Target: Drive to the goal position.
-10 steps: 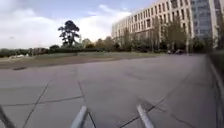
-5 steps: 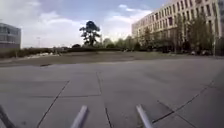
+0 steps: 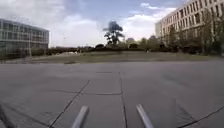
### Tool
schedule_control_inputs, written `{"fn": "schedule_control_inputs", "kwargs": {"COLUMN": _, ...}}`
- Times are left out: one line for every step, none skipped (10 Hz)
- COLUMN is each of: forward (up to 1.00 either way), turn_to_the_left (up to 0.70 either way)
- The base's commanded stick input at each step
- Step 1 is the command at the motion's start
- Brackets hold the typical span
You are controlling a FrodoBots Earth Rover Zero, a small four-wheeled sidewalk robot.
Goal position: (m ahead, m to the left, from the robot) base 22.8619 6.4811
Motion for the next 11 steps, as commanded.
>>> {"fn": "schedule_control_inputs", "kwargs": {"forward": 0.00, "turn_to_the_left": 0.70}}
{"fn": "schedule_control_inputs", "kwargs": {"forward": 0.07, "turn_to_the_left": 0.74}}
{"fn": "schedule_control_inputs", "kwargs": {"forward": 0.28, "turn_to_the_left": 0.60}}
{"fn": "schedule_control_inputs", "kwargs": {"forward": 0.45, "turn_to_the_left": 0.01}}
{"fn": "schedule_control_inputs", "kwargs": {"forward": 0.67, "turn_to_the_left": 0.00}}
{"fn": "schedule_control_inputs", "kwargs": {"forward": 0.70, "turn_to_the_left": 0.00}}
{"fn": "schedule_control_inputs", "kwargs": {"forward": 0.70, "turn_to_the_left": 0.00}}
{"fn": "schedule_control_inputs", "kwargs": {"forward": 0.70, "turn_to_the_left": 0.00}}
{"fn": "schedule_control_inputs", "kwargs": {"forward": 0.70, "turn_to_the_left": 0.01}}
{"fn": "schedule_control_inputs", "kwargs": {"forward": 0.70, "turn_to_the_left": 0.06}}
{"fn": "schedule_control_inputs", "kwargs": {"forward": 0.70, "turn_to_the_left": 0.14}}
